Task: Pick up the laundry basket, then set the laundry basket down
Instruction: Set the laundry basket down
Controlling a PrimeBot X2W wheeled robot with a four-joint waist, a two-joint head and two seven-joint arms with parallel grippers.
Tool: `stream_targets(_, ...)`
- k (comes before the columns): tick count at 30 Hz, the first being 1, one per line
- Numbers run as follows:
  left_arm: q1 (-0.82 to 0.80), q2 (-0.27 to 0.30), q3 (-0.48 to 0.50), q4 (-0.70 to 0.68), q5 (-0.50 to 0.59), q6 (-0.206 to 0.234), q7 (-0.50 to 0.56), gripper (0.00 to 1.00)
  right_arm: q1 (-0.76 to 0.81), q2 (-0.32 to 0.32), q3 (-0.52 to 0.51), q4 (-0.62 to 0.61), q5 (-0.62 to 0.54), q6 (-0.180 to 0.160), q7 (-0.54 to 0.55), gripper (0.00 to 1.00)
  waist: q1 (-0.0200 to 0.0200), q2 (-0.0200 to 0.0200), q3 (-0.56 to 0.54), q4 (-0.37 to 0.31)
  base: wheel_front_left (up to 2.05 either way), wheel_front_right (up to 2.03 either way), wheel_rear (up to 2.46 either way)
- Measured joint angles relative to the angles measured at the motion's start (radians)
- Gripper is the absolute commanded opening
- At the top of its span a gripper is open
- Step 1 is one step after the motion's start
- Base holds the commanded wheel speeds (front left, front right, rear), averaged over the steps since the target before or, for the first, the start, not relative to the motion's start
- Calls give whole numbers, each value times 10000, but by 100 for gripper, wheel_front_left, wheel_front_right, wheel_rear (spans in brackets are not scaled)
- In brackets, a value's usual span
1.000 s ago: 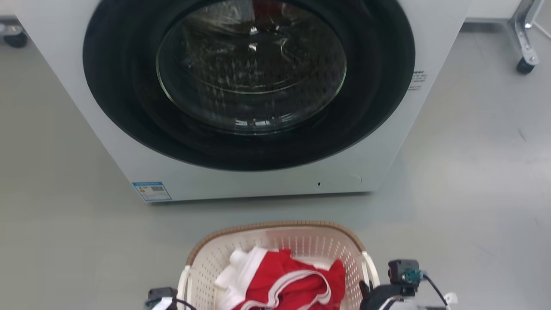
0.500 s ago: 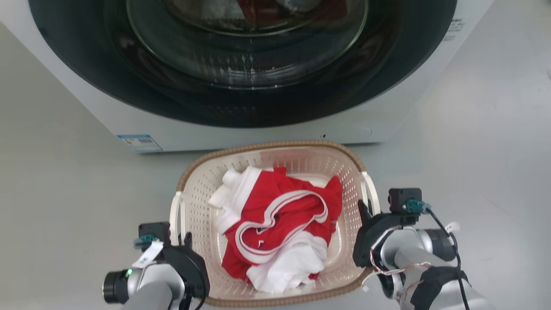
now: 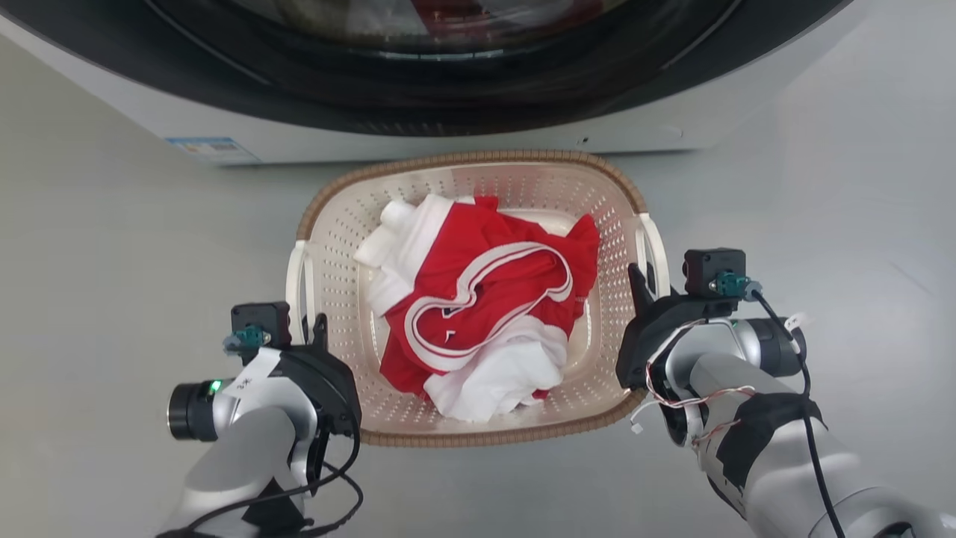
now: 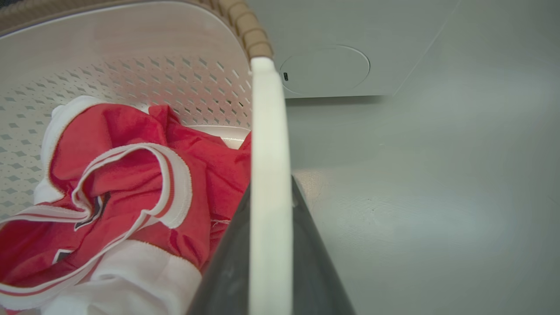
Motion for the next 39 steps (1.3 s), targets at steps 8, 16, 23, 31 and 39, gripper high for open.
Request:
stream_targets(8, -774, 6, 27, -81, 88, 71, -102, 0, -761, -13, -123, 213, -146, 0, -86, 0, 0, 0, 1203, 102, 0, 0, 0)
stream_targets(16, -1429, 8, 119, -117, 178, 86, -276, 0, -1532, -38, -240, 362, -238, 2, -173, 0, 0, 0, 2446, 190, 0, 0, 0)
stream_targets(23, -1582, -2, 138, -84, 217, 102, -437, 0, -1559, -38, -244, 468, -311, 2, -259, 0, -1, 0, 2958, 252, 0, 0, 0)
stream_targets(31, -1900, 46, 190, -75, 267, 155, -527, 0, -1808, -44, -255, 385, -458, 2, -263, 0, -2, -1, 3282, 242, 0, 0, 0)
stream_targets(39, -2026, 71, 203, -21, 353, 157, -575, 0, -1894, -48, -299, 332, -472, 2, -313, 0, -3, -1, 3566, 212, 0, 0, 0)
